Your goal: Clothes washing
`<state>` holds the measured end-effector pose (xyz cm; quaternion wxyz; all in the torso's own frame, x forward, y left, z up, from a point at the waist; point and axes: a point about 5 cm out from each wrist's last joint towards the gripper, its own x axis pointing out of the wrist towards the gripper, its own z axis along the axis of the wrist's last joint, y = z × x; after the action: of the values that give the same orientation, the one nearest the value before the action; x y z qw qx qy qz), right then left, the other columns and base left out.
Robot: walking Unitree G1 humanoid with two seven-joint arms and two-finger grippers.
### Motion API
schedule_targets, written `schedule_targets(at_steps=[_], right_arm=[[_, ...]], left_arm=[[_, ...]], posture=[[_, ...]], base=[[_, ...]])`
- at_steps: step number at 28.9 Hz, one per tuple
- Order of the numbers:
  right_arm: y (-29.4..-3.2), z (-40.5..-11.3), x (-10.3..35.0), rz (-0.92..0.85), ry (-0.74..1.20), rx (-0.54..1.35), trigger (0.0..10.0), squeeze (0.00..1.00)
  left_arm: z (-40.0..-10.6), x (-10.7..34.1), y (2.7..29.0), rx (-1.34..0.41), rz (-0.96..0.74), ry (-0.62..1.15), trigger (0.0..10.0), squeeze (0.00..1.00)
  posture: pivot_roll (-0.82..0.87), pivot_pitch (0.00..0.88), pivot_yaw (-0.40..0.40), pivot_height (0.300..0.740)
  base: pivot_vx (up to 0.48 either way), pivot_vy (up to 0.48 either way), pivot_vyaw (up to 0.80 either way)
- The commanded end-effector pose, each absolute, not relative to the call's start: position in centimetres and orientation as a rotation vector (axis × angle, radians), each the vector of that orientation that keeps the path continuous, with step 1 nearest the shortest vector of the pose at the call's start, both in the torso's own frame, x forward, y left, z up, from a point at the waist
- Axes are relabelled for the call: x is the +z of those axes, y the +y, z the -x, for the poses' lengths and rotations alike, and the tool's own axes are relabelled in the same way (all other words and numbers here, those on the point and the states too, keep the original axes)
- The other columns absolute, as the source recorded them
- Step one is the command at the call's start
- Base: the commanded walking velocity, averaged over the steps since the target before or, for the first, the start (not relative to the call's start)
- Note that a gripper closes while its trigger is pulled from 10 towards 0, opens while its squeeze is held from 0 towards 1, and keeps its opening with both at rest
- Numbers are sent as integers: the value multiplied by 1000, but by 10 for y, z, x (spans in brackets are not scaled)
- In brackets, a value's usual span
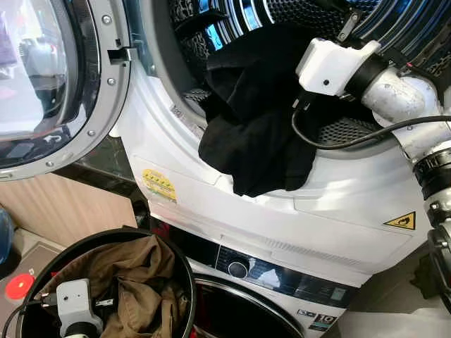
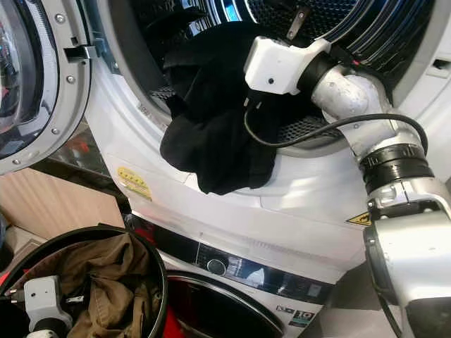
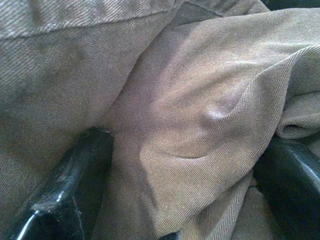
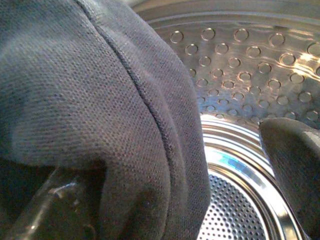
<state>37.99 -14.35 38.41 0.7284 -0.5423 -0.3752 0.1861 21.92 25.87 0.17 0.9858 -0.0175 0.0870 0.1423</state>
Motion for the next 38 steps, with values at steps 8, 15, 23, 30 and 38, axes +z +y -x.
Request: schedule_targets(at_steps=[8, 15, 23, 30, 38], right_arm=[[-145, -369, 391, 1069, -901, 465, 10000, 0], [-125, -333, 377, 795, -960, 887, 10000, 0], [-141, -253, 363, 411, -954, 1518, 10000, 0], [-160, -222, 328, 261, -836, 1667, 10000, 0], [-149, -188, 250, -25, -393, 1758, 10000, 0]], left_arm=[[-216, -6, 257, 269, 34, 225, 10000, 0], [-215, -7, 255, 269, 36, 226, 10000, 0], [-214, -7, 254, 269, 39, 224, 10000, 0], [-214, -8, 254, 268, 40, 225, 10000, 0], [-217, -7, 252, 254, 39, 224, 10000, 0]], posture=[[-14, 31, 15, 740], [-17, 39, 13, 740], [-22, 48, 10, 740], [-30, 52, 7, 740], [-40, 61, 8, 740]], base=[[0, 0, 0], [0, 0, 0], [0, 0, 0], [0, 0, 0], [0, 0, 0]])
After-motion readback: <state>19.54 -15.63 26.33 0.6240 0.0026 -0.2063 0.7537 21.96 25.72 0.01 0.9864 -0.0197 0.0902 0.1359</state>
